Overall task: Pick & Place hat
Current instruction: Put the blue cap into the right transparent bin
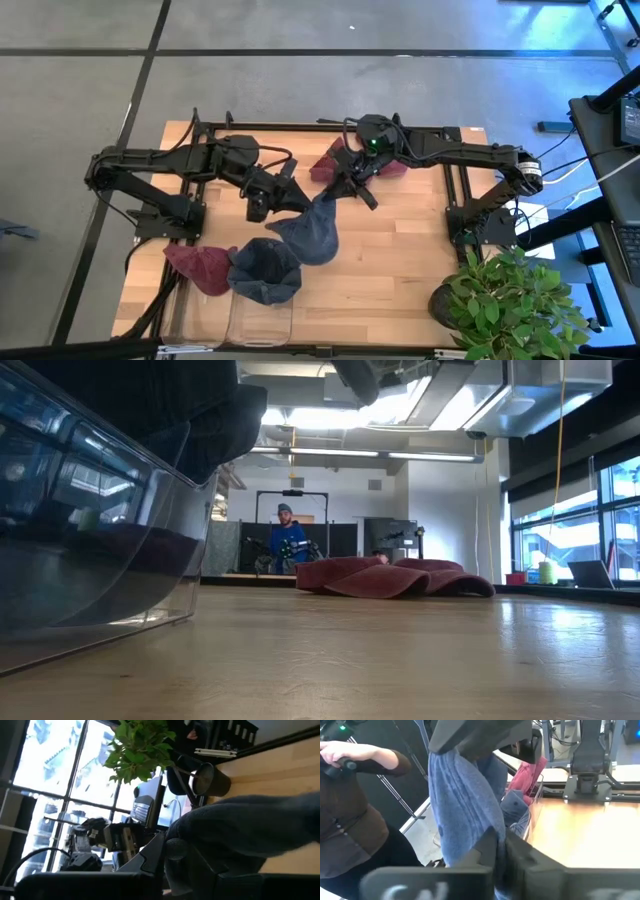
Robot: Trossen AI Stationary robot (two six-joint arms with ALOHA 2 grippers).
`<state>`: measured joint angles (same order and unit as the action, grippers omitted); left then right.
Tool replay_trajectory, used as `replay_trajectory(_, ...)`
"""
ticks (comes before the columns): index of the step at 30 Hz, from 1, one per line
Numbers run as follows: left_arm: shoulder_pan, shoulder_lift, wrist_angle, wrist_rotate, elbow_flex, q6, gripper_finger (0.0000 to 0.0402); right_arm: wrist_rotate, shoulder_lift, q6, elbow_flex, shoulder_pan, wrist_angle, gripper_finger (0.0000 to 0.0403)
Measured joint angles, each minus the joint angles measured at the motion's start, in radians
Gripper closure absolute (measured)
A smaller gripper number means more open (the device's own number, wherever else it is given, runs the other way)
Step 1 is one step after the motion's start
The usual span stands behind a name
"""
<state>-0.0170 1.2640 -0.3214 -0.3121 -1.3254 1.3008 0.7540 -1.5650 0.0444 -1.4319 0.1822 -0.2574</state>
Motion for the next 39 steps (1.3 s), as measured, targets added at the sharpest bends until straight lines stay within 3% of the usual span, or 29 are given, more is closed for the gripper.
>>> replay_trajectory(12, 0.000, -0.006, 0.034, 0.007, 0.000, -0.103, 0.0268, -0.002, 0.016, 0.026, -0.013, 0.000, -0.007, 0.0396)
replay_trajectory(16, 0.014, -0.016, 0.011, 0.111, 0.000, -0.174, 0.0238, -0.006, 0.049, 0.029, -0.036, 0.000, -0.019, 0.0398)
replay_trajectory(21, 0.070, -0.044, 0.001, 0.256, 0.000, -0.558, 0.0212, -0.100, 0.080, 0.005, -0.084, 0.000, -0.126, 0.0398)
replay_trajectory(24, 0.106, -0.063, -0.053, 0.285, 0.000, -0.736, 0.0204, -0.164, 0.078, -0.021, -0.111, 0.001, -0.224, 0.0399)
replay_trajectory(31, 0.158, -0.072, -0.202, 0.222, 0.000, -1.016, 0.0177, -0.260, 0.076, -0.046, -0.114, 0.001, -0.251, 0.0399)
replay_trajectory(35, 0.161, -0.069, -0.232, 0.179, 0.010, -1.085, 0.0170, -0.276, 0.076, -0.056, -0.114, 0.001, -0.249, 0.0399)
replay_trajectory(39, 0.161, -0.067, -0.223, 0.214, 0.010, -1.158, 0.0169, -0.277, 0.076, -0.074, -0.114, 0.001, -0.244, 0.0399)
